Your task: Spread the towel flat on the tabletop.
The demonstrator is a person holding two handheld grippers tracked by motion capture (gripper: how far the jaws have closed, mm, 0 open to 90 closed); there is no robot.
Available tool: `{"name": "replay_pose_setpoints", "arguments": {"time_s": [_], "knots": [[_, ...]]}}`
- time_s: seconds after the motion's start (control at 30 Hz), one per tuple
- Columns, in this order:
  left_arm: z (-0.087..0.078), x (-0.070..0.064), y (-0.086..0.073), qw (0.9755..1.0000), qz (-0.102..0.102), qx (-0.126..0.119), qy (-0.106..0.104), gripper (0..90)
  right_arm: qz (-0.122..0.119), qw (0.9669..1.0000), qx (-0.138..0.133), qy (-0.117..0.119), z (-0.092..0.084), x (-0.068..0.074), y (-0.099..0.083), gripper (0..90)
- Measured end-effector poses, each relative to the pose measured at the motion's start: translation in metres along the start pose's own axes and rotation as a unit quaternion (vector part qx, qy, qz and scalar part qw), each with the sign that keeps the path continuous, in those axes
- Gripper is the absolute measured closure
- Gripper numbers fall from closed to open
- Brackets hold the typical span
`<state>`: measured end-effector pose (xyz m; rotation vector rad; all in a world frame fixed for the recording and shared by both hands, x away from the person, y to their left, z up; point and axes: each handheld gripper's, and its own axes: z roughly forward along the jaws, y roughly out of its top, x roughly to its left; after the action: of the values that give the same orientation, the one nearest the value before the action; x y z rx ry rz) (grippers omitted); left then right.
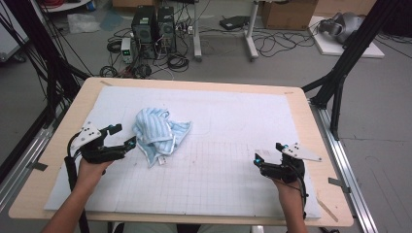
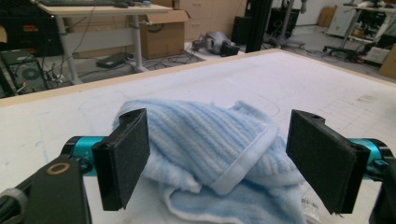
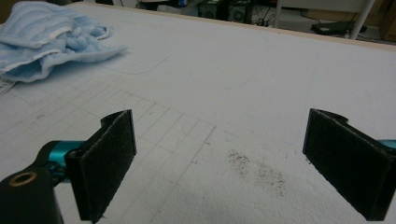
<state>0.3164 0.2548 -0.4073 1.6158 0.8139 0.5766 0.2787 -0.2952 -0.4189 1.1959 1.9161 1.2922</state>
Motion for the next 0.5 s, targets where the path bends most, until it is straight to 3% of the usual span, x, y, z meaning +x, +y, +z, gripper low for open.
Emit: {"name": "replay_pose_setpoints", "arguments": {"time_s": [0.1,0.23,0.37,0.5], "knots": [[0.011,-0.003,0.005,0.9999,0.0,0.013,0.0,20.3,0.0,1.0,0.004,0.003,0.001,0.001,-0.001,8.7],[0.03,-0.011,0.009,0.999,0.009,0.04,-0.016,20.3,0.0,1.0,0.009,0.004,0.002,0.002,-0.001,8.7],[0.054,-0.021,0.01,0.9957,0.032,0.084,-0.026,20.4,0.001,0.9999,0.011,0.004,0.003,0.002,-0.002,8.7],[0.075,-0.028,0.01,0.9912,0.052,0.121,-0.011,20.7,0.001,0.9999,0.013,0.006,0.003,0.003,-0.001,8.6]]}}
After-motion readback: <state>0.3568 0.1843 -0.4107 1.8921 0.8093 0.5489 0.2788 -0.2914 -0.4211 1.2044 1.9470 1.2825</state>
